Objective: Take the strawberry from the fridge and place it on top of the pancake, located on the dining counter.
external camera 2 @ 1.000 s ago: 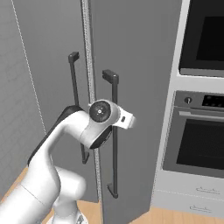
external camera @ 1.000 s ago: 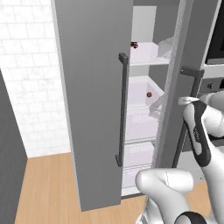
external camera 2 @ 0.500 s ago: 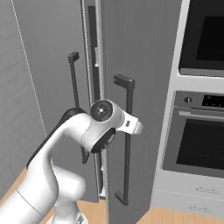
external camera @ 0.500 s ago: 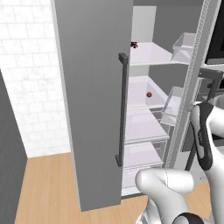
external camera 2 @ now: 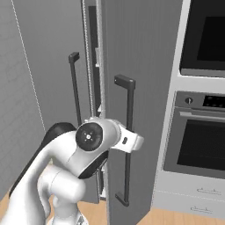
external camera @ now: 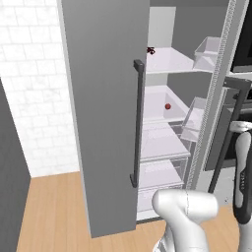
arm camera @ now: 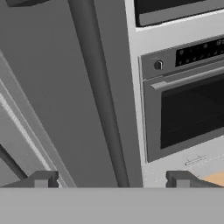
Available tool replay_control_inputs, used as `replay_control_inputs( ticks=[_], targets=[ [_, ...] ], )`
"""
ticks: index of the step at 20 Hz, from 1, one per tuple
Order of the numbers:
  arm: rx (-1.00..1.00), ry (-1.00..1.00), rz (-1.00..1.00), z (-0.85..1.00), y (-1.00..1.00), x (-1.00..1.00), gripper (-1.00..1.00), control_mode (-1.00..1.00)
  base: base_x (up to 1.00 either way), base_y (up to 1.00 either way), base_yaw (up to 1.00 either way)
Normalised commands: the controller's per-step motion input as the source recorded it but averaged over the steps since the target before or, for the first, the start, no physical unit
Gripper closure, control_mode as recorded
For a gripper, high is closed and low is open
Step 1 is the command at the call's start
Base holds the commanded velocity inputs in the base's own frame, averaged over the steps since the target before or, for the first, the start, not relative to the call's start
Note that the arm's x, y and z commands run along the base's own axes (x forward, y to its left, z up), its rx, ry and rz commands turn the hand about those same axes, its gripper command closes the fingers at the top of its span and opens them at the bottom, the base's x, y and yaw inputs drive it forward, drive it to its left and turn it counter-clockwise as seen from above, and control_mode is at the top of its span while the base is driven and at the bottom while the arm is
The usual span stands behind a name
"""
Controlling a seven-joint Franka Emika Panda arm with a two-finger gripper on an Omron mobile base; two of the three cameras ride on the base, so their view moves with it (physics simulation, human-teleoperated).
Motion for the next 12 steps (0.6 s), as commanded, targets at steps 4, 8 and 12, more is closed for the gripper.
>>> replay_control_inputs(
  ticks=[4,8,12],
  targets=[
    [-0.02,-0.01,-0.05,0.97,0.0,-1.0,-1.0,-1.0,0.0,0.0,0.0],
    [-0.08,0.0,-0.05,1.0,0.0,-0.98,-1.0,-1.0,0.0,0.0,0.0],
    [-0.2,0.1,-0.06,0.98,0.41,-0.57,-1.0,-1.0,0.0,0.0,0.0]
  ],
)
